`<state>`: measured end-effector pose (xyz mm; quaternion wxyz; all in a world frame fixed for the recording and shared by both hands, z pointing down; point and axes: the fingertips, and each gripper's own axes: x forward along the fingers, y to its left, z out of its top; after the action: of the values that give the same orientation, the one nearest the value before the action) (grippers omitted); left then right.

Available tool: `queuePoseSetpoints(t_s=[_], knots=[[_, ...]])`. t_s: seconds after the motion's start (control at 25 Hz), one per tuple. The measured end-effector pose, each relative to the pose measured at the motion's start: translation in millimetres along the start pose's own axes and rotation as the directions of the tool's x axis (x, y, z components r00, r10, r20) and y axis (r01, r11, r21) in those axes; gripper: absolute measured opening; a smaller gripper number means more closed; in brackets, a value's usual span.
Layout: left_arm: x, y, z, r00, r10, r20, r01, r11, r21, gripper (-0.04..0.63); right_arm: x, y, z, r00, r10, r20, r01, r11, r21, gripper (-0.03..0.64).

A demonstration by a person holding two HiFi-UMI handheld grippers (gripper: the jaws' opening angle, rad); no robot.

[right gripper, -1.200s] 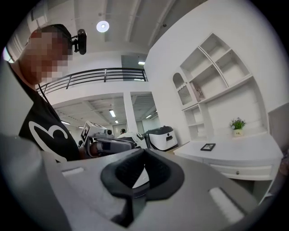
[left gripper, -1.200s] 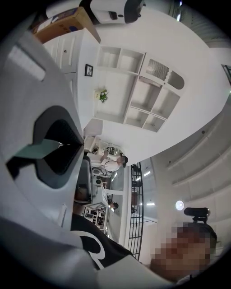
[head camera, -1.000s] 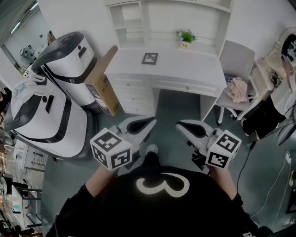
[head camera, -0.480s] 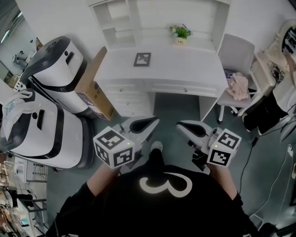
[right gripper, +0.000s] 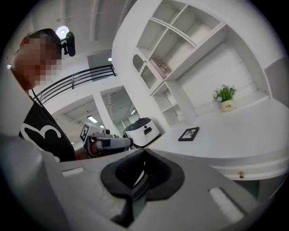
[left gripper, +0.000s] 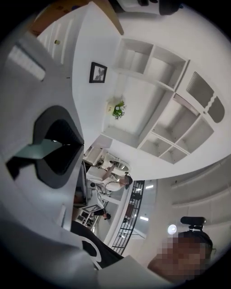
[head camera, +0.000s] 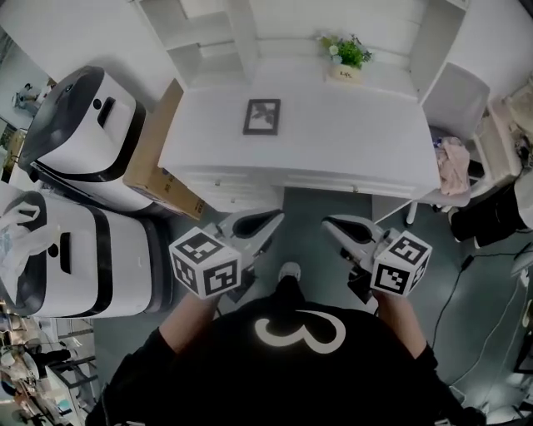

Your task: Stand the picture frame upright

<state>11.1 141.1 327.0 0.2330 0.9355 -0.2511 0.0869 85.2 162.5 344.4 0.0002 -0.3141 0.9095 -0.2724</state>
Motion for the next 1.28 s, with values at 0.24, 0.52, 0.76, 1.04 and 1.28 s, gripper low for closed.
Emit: queuePoseSetpoints(t_s=[0.24,0.52,0.76,1.04,1.28], knots=[[20.7,113.0,15.6,0.999,0.037,-0.017,-0.039,0.991,-0.129,0.011,81.6,-72.0,16.8,0.996,-0.009,-0.087,0.013,0.999,0.038,0.003],[31.2,189.2,32.7,0.993,0.102,-0.052,-0.107,0.989,-0.1,0.011,131.8,-113.1,35.7,0.989,-0.042,-0.144,0.039,0.999,-0.02,0.003],[35.1,227.1,44.8,0.99,0.132,-0.055,-0.136,0.987,-0.085,0.011,150.4,-133.9,46.4,0.987,-0.062,-0.146,0.053,0.997,-0.06,0.003],[54.8,268.5,43.4,0.981,0.143,-0.129,-0.158,0.982,-0.107,0.121,182.9,-172.9,60.5,0.977,-0.099,-0.189,0.083,0.992,-0.092,0.028],[79.3,317.3,43.4,0.964,0.166,-0.209,-0.193,0.975,-0.114,0.167,227.6,-221.0,69.6,0.957,-0.149,-0.249,0.129,0.987,-0.095,0.101]])
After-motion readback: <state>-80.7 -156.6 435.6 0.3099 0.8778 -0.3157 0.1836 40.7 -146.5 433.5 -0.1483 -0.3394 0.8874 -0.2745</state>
